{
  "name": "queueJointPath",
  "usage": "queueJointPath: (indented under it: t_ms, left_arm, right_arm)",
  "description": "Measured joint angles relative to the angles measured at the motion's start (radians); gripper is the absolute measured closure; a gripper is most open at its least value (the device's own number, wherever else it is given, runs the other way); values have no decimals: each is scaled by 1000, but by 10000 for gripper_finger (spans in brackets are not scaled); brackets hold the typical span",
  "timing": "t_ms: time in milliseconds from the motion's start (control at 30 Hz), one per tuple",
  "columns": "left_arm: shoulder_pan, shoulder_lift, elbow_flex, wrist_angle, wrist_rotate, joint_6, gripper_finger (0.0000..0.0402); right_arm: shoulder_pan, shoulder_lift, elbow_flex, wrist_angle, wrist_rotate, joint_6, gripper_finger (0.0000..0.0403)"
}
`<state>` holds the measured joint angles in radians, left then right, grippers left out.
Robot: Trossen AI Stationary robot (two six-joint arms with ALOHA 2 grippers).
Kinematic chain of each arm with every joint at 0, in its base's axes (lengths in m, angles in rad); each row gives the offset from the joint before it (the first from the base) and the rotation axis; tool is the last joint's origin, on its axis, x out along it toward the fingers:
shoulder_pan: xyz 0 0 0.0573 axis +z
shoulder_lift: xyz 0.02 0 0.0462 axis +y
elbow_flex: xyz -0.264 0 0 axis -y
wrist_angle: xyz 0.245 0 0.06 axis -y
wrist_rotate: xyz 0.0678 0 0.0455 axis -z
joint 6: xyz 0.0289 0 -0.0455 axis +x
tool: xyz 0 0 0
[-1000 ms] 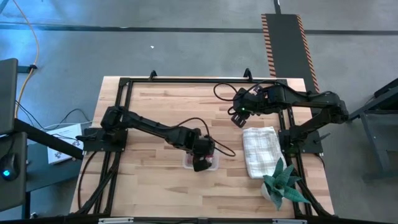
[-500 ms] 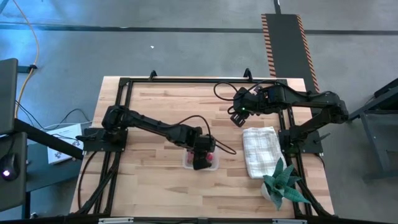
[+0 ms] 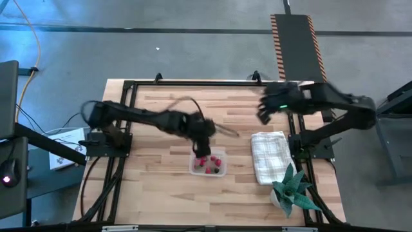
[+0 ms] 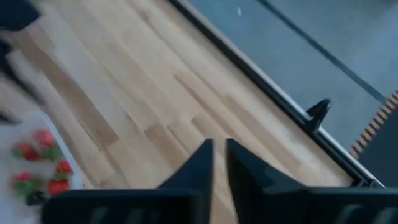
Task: Pick and placing Produce into tupperware
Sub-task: Return to Home Position
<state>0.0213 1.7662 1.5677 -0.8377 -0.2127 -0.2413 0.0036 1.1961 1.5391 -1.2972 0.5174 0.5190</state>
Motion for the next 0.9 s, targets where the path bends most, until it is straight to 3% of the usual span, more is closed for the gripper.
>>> queueJointPath:
  t_ms: [133, 267, 400, 600, 900]
  left_arm:
    - [77, -137, -58, -2, -29, 56, 309]
    - [168, -325, -243, 136, -6, 86, 381]
    - [289, -542, -519, 391, 176, 102, 386]
    - [490, -814, -909, 757, 461, 27, 398]
    - [746, -1060, -1217, 1038, 761, -58, 400]
  right_arm:
    - [55, -165, -7, 7, 67, 22, 395]
    - [125, -338, -109, 114, 124, 9, 401]
    - [161, -514, -315, 345, 119, -71, 402]
    - [168, -785, -711, 805, 26, -178, 403]
    - [167, -1119, -1141, 1213, -18, -175, 403]
